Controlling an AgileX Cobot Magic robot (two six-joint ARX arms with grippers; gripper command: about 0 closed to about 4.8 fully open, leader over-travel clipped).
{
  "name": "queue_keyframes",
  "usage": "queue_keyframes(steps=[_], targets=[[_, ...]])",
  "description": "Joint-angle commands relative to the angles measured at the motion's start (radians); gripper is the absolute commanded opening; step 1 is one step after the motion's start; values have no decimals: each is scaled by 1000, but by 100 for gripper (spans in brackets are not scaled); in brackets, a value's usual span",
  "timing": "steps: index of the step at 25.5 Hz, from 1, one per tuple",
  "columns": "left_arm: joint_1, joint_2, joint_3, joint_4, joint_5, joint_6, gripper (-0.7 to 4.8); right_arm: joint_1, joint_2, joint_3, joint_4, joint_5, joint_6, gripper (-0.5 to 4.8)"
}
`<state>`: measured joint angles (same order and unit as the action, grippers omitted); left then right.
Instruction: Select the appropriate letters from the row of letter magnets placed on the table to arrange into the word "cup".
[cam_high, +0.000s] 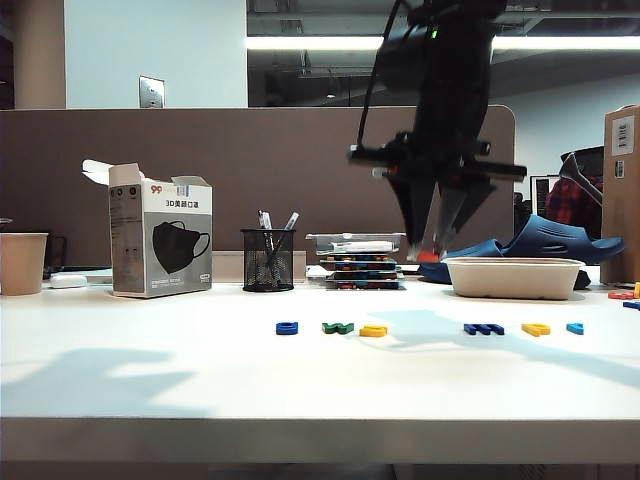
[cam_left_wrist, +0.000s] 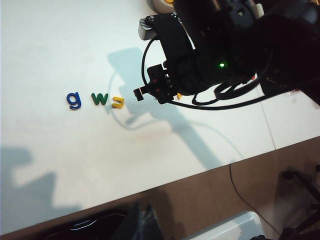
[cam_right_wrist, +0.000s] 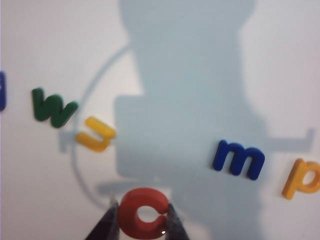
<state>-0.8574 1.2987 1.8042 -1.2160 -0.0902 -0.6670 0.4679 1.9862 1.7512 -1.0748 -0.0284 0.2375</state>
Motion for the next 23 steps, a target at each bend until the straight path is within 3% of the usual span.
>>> queue_keyframes(steps=[1, 11, 14, 23], targets=[[-1, -3, 5, 6, -3, 5, -5, 7, -47, 3, -30, -8, -11, 81], [-1, -3, 5, 6, -3, 4, -5, 130, -121, 1, -74, 35, 158, 81], [-1, -3, 5, 6, -3, 4, -5, 207, -119, -18, -35, 75, 242, 81], [-1, -3, 5, 6, -3, 4, -5, 308, -109, -124, 97, 75, 356, 81]])
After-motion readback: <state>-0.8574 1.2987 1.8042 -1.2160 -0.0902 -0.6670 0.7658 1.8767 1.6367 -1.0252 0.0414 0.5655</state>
